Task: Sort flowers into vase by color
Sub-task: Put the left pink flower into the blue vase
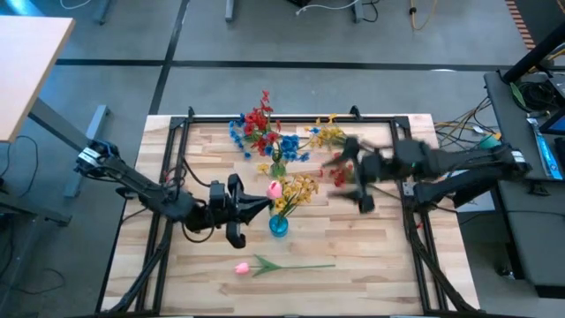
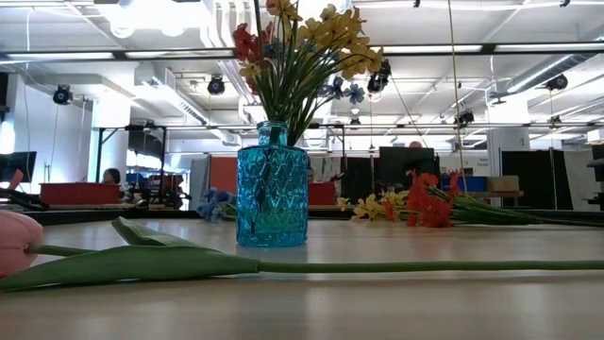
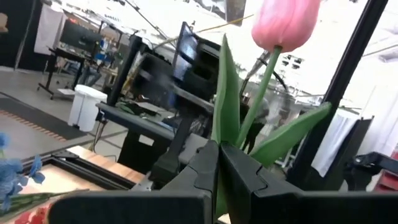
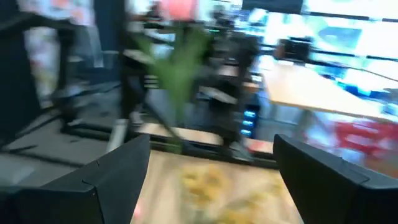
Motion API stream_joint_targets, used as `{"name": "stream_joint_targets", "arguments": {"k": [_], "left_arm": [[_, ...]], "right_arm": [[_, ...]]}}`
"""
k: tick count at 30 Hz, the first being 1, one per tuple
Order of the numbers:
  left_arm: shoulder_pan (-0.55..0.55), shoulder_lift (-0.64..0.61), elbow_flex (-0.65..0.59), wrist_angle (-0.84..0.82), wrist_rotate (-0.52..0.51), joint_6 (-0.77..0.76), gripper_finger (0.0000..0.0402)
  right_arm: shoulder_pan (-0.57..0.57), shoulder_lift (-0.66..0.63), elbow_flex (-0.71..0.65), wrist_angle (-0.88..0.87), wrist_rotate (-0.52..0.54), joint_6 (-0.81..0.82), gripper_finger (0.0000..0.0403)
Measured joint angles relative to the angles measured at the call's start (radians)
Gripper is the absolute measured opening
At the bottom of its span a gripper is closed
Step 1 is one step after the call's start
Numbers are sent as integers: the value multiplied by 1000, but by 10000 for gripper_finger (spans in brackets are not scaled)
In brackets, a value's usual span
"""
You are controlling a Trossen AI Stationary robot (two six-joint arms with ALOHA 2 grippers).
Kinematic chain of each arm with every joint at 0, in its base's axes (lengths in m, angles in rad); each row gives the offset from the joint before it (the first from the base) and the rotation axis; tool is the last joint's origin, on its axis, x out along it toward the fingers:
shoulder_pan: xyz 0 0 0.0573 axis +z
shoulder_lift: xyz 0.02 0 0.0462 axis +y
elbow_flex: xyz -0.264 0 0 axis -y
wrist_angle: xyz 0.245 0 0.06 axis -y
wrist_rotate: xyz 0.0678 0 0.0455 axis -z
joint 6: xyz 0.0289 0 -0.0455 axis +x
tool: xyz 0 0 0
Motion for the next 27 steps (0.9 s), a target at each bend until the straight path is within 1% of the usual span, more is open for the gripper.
{"name": "stream_joint_targets", "arguments": {"k": [3, 6, 8, 11, 16, 21, 23, 24, 25, 27], "left_arm": [[6, 20, 0, 45, 0, 18, 0], [8, 30, 0, 55, -2, 20, 0], [8, 36, 0, 61, -3, 20, 0], [8, 56, 0, 93, -3, 22, 0], [8, 94, 0, 161, 1, 47, 0], [8, 104, 0, 172, 20, 47, 0], [6, 104, 0, 172, 28, 45, 0], [5, 104, 0, 172, 28, 45, 0], [5, 104, 0, 172, 28, 45, 0], [5, 104, 0, 169, 28, 46, 0]], "right_arm": [[101, 79, 0, 90, 69, -24, 325], [148, 154, 9, 164, 141, -25, 325], [154, 201, 26, 180, 165, -4, 325], [154, 275, 62, 217, 170, 30, 325], [154, 393, 148, 214, 185, 32, 325], [154, 465, 229, 206, 211, 40, 323], [153, 477, 252, 187, 227, 42, 310], [152, 484, 262, 180, 235, 47, 298], [151, 486, 271, 171, 236, 52, 281], [149, 487, 284, 142, 236, 57, 237]]}}
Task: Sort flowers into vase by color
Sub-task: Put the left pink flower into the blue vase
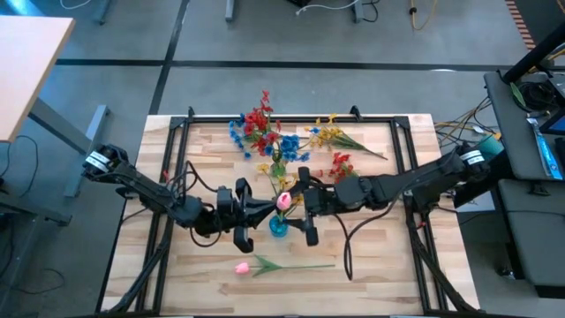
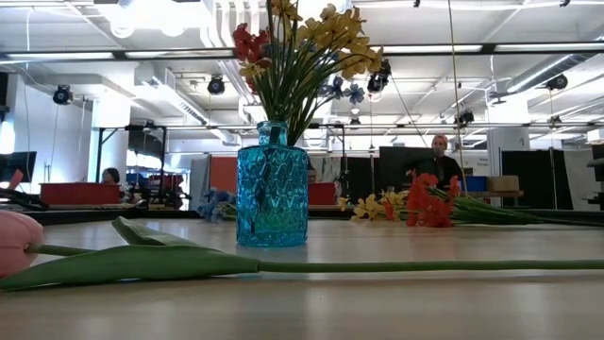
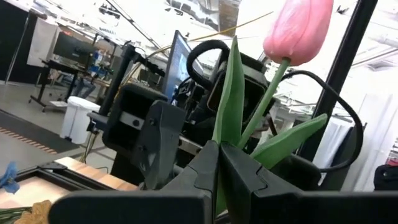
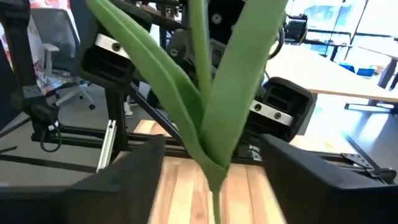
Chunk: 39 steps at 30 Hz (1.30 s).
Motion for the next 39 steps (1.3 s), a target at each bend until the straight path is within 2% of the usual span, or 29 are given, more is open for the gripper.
{"name": "stream_joint_targets", "arguments": {"k": [6, 7, 11, 18, 23, 28, 33, 39], "left_arm": [[0, 0, 0, -8, 0, 22, 0], [0, -2, 0, -14, 0, 26, 3], [-1, -38, 0, -125, 22, 41, 37], [-4, -144, 0, -447, 197, 25, 161], [-9, -156, 0, -560, 202, -10, 221], [-7, -124, 0, -501, 201, 2, 229], [4, -91, 0, -411, 199, 19, 213], [15, -83, 0, -400, 177, 9, 191]], "right_arm": [[1, -5, 7, -12, -11, -25, 43], [1, -7, 7, -13, -14, -29, 28], [1, -8, 12, -37, -35, -8, 21], [1, -10, 12, -22, -37, -16, 19], [1, -10, 12, 11, -37, -35, 18], [1, -9, 12, 19, -37, -36, 18], [1, -9, 12, 26, -37, -36, 18], [0, -9, 12, 26, -36, -39, 18]]}}
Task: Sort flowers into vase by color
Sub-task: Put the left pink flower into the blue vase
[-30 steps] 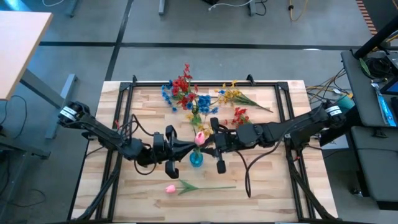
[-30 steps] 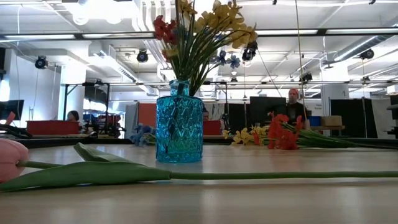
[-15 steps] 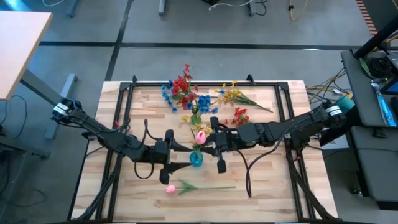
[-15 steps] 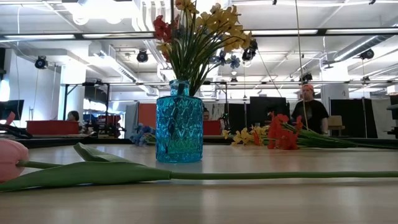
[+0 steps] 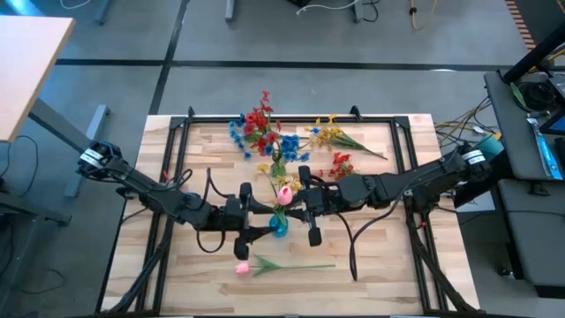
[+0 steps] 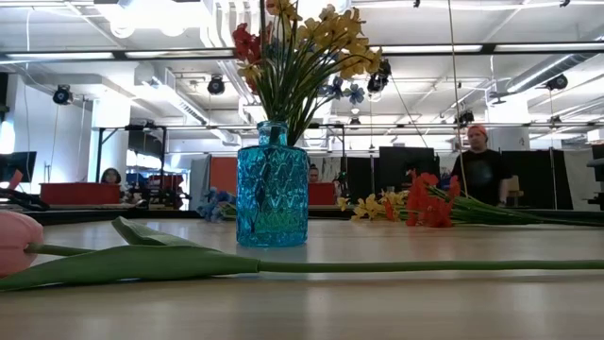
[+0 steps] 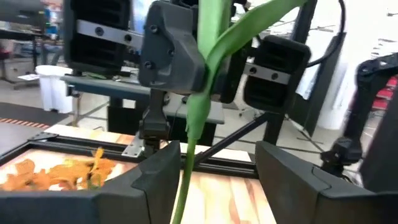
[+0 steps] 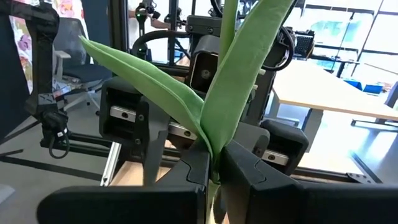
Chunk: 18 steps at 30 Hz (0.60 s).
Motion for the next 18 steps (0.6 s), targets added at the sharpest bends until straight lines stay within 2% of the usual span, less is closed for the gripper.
{"name": "stream_joint_targets", "arguments": {"k": [4, 13, 18], "left_arm": [[-5, -8, 0, -43, -70, 16, 190], [0, -16, 0, -73, -89, 62, 208], [0, -16, 0, -20, -89, 90, 191]], "right_arm": [[0, 0, 0, 0, 0, 0, 18], [0, 3, 0, -2, 0, -10, 18], [0, 3, 0, 0, 0, -16, 18]]}}
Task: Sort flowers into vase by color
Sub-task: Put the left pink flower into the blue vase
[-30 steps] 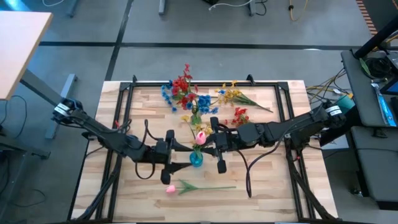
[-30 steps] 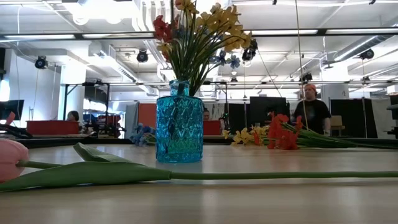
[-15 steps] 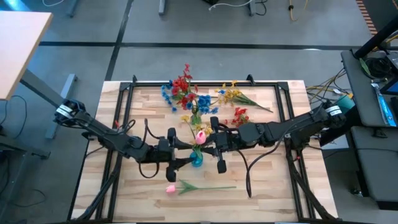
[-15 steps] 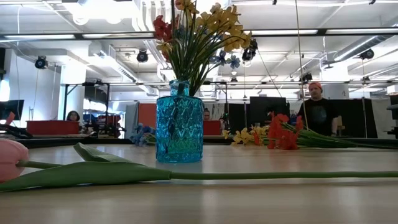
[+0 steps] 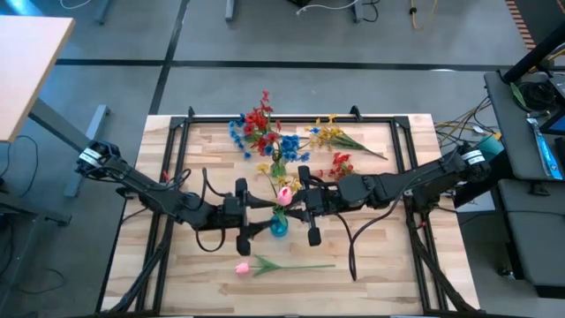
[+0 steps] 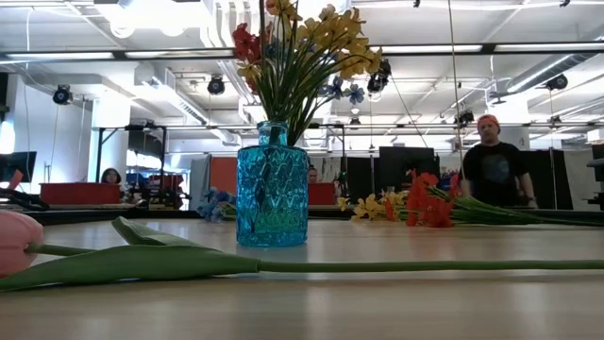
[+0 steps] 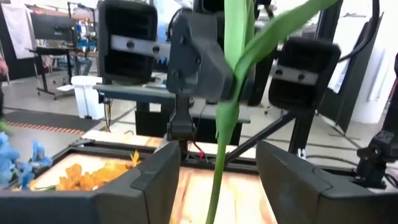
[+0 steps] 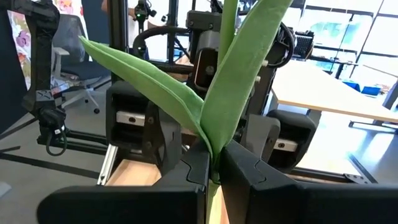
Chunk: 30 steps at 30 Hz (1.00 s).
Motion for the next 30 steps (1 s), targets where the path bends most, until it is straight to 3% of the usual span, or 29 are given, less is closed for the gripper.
{"name": "stream_joint_targets", "arguments": {"k": [12, 16, 25, 30], "left_arm": [[15, -1, 0, 8, -11, -25, 41], [19, -1, 0, 8, 1, -32, 40], [21, 0, 0, 10, 1, -32, 89], [22, 0, 0, 13, 1, -21, 90]], "right_arm": [[-2, 0, 0, 0, 7, -7, 18], [-2, 0, 0, 0, 6, -8, 18], [-1, 3, 0, 1, -1, -10, 18], [0, 3, 0, 2, 0, -11, 18]]}}
